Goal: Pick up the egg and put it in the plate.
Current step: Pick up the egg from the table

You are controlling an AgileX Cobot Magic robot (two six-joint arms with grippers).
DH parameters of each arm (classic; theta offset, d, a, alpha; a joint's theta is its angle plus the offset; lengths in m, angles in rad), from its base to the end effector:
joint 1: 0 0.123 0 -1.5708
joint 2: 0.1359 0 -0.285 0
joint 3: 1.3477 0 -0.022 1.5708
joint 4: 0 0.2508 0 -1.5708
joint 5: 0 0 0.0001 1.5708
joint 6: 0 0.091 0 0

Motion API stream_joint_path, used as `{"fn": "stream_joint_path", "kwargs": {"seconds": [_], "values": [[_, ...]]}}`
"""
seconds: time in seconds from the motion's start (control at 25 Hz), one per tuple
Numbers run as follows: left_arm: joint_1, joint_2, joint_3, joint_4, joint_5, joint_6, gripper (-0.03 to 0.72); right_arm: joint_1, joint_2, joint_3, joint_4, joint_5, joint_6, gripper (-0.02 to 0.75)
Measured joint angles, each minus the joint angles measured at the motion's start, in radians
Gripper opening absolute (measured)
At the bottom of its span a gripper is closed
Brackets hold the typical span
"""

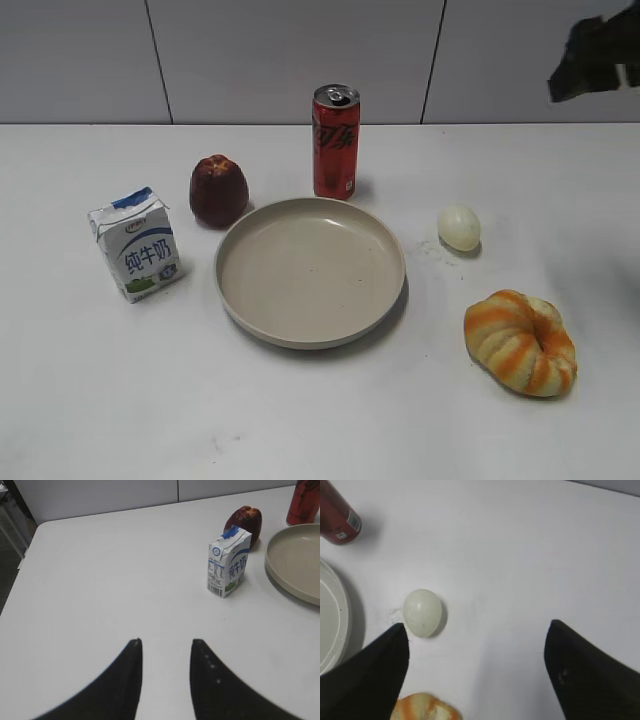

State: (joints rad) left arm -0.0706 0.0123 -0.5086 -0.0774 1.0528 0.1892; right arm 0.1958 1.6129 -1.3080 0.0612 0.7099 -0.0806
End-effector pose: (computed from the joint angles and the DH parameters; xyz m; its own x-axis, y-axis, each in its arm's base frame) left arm -0.0041 -0.0058 0.2806 -0.4253 0.1804 -0.8869 0.1963 0.9750 0.1041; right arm 0.3471 0.0726 0.2980 -0.7765 -0.1888 -0.6012 -0.2445 0.9696 0.0113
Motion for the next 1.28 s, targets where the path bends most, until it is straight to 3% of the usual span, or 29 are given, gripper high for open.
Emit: {"fn": "stream_joint_path", "kwargs": {"seconds": [0.36,0.76,1.28], "values": [[0.0,0.0,0.0,0.0,0.0,0.0,0.239,0.086,0.386,-0.267,0.039,0.163,0.038,0.649],[0.0,0.0,0.0,0.0,0.0,0.0,0.239,0.086,0.577,-0.298,0.055,0.16,0.069,0.623],[0.0,0.0,0.0,0.0,0.0,0.0,0.239,0.086,0.637,-0.327,0.086,0.143,0.069,0.46]]}}
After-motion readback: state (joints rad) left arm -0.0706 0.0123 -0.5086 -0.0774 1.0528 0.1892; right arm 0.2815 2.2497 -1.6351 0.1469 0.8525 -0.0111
